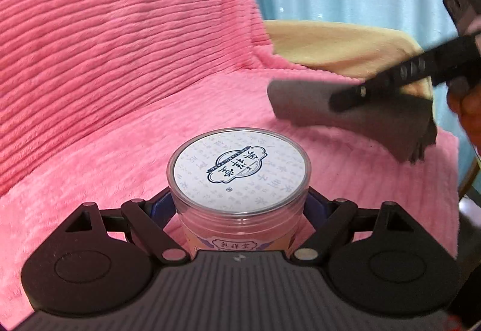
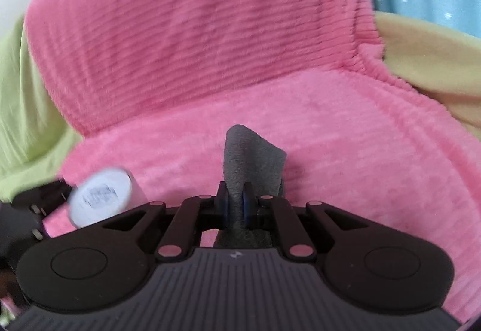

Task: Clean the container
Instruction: 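Set the jar upright on the blanket with the left gripper while the right gripper lays down the cloth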

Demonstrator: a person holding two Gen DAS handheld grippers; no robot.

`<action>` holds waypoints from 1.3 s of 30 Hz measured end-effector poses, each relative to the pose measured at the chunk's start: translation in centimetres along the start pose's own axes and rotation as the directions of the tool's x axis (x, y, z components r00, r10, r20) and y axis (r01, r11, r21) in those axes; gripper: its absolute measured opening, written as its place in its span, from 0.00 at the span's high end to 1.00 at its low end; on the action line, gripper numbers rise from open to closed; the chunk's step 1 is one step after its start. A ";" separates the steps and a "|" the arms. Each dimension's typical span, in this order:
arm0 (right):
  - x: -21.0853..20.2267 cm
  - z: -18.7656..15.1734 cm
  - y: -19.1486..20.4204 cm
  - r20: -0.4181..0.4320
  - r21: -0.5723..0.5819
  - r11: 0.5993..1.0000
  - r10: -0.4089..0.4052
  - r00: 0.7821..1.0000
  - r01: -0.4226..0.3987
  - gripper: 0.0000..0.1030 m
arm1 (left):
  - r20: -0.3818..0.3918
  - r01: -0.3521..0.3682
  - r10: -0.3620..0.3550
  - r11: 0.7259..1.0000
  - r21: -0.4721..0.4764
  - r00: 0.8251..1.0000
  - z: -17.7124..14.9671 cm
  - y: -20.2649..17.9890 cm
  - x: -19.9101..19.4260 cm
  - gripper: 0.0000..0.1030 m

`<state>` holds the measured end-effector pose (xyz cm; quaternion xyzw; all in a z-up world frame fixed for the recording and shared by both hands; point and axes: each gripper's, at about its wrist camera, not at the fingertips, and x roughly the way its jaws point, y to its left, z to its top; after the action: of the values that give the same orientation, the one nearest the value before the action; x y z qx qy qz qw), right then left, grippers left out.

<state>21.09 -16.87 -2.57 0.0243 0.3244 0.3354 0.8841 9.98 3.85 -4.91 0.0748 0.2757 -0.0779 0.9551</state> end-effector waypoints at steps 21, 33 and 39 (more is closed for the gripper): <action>1.4 -3.2 6.1 -0.103 -0.488 0.870 -0.136 0.985 0.069 0.91 | -0.038 -0.034 0.033 0.999 -0.024 0.999 0.1 -0.5 -1.0 0.03; 0.8 -4.4 8.2 -0.067 -0.705 0.701 -0.216 0.974 0.107 0.92 | -0.053 -0.038 0.037 0.999 -0.020 0.998 -0.8 -0.9 -3.0 0.02; 0.7 -6.4 8.4 0.025 -0.886 0.444 -0.233 0.972 0.130 0.92 | -0.051 -0.046 0.044 0.998 -0.045 0.998 -1.1 -0.3 -2.7 0.02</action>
<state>12.90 -11.05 -5.83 -0.4872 0.1491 0.3586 0.7821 7.12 4.09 -4.36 0.0606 0.2997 -0.0481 0.9509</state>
